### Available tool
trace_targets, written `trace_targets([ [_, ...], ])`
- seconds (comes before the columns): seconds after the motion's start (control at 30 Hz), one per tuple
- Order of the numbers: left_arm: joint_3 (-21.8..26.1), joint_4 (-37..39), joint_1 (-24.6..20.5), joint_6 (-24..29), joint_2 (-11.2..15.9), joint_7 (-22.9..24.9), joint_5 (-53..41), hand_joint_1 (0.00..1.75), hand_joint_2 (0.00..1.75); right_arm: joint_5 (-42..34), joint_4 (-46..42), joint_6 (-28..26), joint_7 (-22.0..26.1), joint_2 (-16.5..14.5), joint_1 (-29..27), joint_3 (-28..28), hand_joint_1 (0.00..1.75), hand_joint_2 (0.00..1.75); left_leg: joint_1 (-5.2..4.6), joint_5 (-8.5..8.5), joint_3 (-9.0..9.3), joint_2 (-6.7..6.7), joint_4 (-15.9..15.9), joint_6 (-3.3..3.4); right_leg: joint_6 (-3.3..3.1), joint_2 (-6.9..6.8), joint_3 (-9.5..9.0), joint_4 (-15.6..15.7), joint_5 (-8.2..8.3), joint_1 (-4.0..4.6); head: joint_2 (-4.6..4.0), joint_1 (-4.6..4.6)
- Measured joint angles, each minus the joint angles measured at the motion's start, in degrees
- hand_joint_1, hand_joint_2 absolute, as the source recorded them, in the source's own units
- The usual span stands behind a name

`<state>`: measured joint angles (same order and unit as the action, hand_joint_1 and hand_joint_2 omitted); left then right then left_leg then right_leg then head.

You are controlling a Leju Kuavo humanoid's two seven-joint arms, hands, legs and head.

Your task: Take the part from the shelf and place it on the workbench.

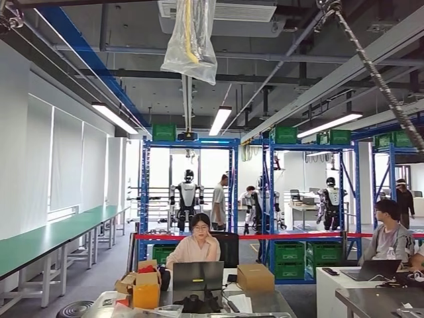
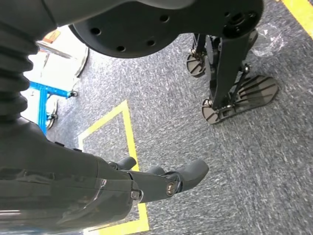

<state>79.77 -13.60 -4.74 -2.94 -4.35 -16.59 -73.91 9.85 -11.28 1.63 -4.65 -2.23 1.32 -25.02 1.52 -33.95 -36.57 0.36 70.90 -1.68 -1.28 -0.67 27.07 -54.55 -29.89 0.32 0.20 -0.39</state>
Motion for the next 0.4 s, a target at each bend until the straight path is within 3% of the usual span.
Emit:
trace_targets([
  [0.03, 0.03, 0.0, -0.04, -0.09, -0.01, -0.14, 0.09, 0.0, 1.75, -0.01, 0.01, -0.04, -0.01, 0.0, 0.01, -0.07, 0.0, 0.0, 0.33, 1.84, 2.07, 0.01, -3.79, -0.39, 0.15, 0.04, 0.35, -0.66, -0.21, -0.08, 0.0, 0.0],
  [0.07, 0.06, 0.01, -0.13, -0.18, -0.1, -0.27, 0.21, 0.0, 1.75, -0.01, 0.01, -0.09, -0.01, 0.03, 0.02, -0.18, 0.0, 0.0, 0.5, 3.01, 4.01, 0.0, -7.45, -0.73, 0.39, 0.08, 0.79, -1.38, -0.49, -0.07, 0.0, 0.01],
  [0.13, 0.13, 0.02, -0.28, -0.45, -0.37, -0.65, 0.54, 0.0, 1.75, 0.14, 0.01, -0.11, 0.0, 0.13, 0.06, -0.45, 0.0, 0.0, 0.63, 3.9, 5.94, -0.01, -11.74, -0.3, 0.91, 0.18, 1.78, -2.87, -1.04, 0.12, 0.0, -0.03],
  [0.2, 0.26, 0.02, -0.28, -0.69, -0.64, -1.01, 0.96, 0.0, 1.75, 0.44, 0.01, -0.11, 0.0, 0.19, 0.11, -0.7, 0.0, 0.0, 0.44, 3.69, 5.63, 0.0, -11.9, 0.6, 1.24, 0.27, 2.37, -3.39, -1.08, 0.23, 0.0, -0.06],
  [0.4, 0.9, 0.02, -0.4, -0.81, -0.97, -1.75, 1.87, 0.0, 1.75, 1.13, 0.01, -0.1, 0.16, 0.28, 0.06, -1.07, 0.0, 0.0, 0.16, 3.88, 5.37, 0.01, -11.86, 1.0, 1.78, 0.33, 2.42, -2.85, -0.61, 0.02, 0.0, -0.04],
])
